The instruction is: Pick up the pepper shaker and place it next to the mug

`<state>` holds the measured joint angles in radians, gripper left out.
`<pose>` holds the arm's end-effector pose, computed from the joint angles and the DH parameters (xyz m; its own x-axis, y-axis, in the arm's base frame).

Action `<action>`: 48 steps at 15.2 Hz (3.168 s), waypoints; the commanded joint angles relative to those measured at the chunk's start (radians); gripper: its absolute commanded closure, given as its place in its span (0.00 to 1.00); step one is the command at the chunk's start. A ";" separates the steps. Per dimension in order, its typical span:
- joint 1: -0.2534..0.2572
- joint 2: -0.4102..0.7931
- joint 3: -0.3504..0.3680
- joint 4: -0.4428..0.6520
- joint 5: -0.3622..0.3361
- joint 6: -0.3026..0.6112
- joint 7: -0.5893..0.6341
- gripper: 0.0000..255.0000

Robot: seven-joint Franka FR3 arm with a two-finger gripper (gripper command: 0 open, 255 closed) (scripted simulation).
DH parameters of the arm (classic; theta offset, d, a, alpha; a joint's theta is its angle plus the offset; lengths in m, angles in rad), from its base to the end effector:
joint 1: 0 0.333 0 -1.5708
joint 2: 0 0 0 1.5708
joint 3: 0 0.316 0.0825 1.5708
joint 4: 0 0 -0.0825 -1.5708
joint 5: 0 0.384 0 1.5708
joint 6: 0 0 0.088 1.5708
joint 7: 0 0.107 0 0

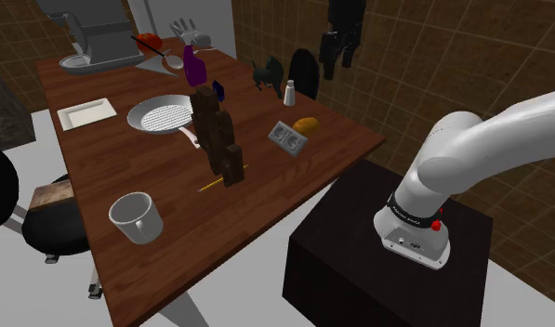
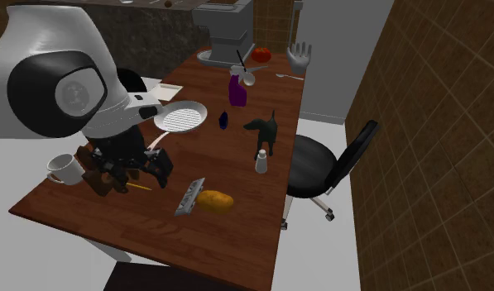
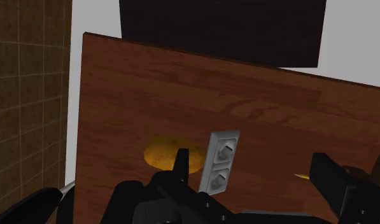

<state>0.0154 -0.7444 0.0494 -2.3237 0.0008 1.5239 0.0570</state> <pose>0.3125 0.0248 0.5885 0.9985 -0.0071 -0.0540 -0.0052 -0.9993 0.0358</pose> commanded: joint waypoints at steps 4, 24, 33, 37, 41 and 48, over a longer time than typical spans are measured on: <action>-0.019 0.071 -0.043 0.003 -0.021 0.076 -0.040 0.00; -0.104 0.711 -0.279 0.319 0.040 0.431 -0.329 0.00; -0.182 1.059 -0.314 0.640 0.176 0.443 -0.463 0.00; -0.220 1.182 -0.308 0.767 0.218 0.434 -0.493 0.00; -0.218 1.198 -0.304 0.736 0.225 0.480 -0.498 0.00; -0.217 1.209 -0.301 0.718 0.230 0.509 -0.501 0.00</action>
<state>-0.2017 0.4650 -0.2520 -1.6049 0.2305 2.0318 -0.4442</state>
